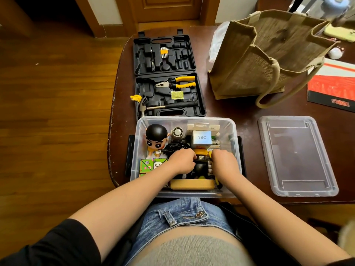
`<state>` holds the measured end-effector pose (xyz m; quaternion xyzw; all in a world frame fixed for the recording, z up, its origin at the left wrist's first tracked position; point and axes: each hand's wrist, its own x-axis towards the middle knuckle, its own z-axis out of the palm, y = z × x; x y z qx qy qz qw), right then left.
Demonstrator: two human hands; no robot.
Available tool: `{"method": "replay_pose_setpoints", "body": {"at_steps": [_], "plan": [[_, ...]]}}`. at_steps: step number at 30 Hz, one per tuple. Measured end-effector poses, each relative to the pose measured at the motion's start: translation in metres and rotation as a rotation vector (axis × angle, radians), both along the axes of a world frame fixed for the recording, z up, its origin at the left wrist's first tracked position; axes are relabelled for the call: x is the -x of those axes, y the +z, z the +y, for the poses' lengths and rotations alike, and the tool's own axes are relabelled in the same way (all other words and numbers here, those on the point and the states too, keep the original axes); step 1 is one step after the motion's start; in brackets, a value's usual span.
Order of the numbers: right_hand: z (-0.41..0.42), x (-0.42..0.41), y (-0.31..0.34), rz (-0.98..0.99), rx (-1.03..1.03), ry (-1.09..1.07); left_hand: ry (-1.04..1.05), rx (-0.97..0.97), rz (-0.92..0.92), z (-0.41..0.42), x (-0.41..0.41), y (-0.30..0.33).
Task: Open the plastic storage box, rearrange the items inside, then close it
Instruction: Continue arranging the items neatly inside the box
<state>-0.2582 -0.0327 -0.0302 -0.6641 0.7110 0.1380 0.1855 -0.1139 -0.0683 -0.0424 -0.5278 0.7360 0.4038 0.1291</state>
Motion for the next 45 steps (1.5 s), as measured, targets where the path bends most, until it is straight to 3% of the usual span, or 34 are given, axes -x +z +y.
{"method": "replay_pose_setpoints", "body": {"at_steps": [7, 11, 15, 21, 25, 30, 35, 45], "plan": [[-0.001, -0.002, 0.004, 0.028, -0.111, 0.069, -0.066, -0.007, 0.01, -0.001, -0.004, 0.009], [-0.008, 0.01, 0.002, -0.117, -0.289, 0.342, -0.134, -0.007, 0.022, 0.001, -0.016, 0.02], [-0.003, 0.013, -0.001, -0.115, -0.335, 0.607, -0.221, -0.005, -0.022, 0.002, -0.031, 0.027], [-0.01, 0.009, -0.005, -0.077, -0.379, 0.745, -0.342, -0.021, -0.006, 0.008, -0.038, 0.031], [-0.016, 0.009, -0.001, -0.215, -0.309, 0.599, -0.294, -0.027, 0.009, 0.006, -0.042, 0.031], [-0.013, 0.018, 0.017, -0.586, -0.07, 0.146, -0.286, 0.015, -0.028, 0.008, -0.04, 0.028], [-0.001, 0.019, 0.021, -0.679, -0.007, 0.043, -0.355, -0.027, -0.068, 0.011, -0.02, 0.021], [-0.014, 0.017, 0.014, -0.439, -0.284, 0.1, -0.387, -0.428, -0.166, 0.009, -0.002, 0.004]]}}
